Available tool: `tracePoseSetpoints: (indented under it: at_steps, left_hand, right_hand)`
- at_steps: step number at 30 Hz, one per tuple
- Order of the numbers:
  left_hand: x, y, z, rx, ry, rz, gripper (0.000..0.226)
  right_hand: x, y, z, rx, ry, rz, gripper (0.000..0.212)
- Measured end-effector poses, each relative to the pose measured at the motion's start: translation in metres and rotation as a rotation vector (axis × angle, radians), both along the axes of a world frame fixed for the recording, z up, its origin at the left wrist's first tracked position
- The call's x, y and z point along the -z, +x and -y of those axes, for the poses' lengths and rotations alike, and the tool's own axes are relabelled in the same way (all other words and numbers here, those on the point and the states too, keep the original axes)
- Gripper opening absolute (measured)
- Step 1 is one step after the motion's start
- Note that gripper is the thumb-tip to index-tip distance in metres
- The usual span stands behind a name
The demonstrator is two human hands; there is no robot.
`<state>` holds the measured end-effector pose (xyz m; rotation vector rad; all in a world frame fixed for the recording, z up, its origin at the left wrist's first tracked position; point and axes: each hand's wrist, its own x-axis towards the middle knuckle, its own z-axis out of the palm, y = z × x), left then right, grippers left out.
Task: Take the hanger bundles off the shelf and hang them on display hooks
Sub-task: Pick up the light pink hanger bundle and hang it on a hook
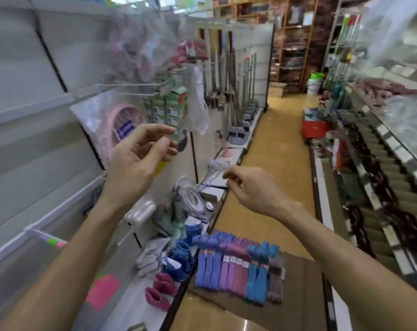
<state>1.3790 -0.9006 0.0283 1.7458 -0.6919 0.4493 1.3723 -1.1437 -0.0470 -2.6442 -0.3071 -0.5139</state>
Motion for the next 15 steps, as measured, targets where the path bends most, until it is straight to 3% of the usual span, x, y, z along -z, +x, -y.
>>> tracePoseSetpoints:
  at_steps: [15]
  left_hand:
    - [0.076,0.17,0.161,0.336,0.019,-0.218,0.016]
  right_hand:
    - [0.086,0.065,0.136,0.437,0.04,-0.221,0.027]
